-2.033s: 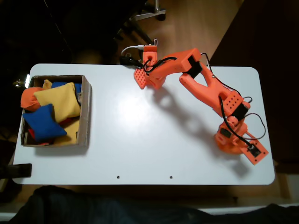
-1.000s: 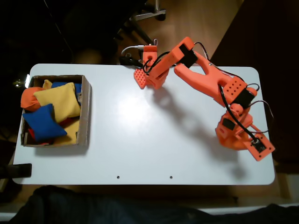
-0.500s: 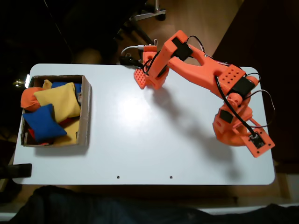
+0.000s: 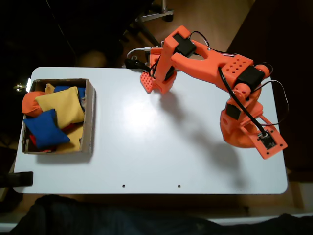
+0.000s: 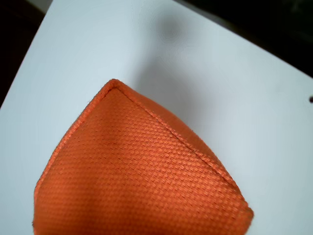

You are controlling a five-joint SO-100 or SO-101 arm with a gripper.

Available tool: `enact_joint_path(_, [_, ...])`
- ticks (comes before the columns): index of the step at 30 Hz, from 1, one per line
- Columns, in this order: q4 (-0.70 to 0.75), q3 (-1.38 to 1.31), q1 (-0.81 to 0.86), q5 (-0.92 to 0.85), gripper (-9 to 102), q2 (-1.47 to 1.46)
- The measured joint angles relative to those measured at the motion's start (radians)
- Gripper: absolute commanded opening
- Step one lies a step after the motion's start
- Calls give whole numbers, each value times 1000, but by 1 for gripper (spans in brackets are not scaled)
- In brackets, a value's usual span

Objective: Grasp a bag and put it in the box.

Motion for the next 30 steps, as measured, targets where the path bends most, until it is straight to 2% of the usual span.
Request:
enact_joint_path(14, [193,-92,43,8,3,89])
enact_joint_path(30, [267,-98,166,-11,3,187])
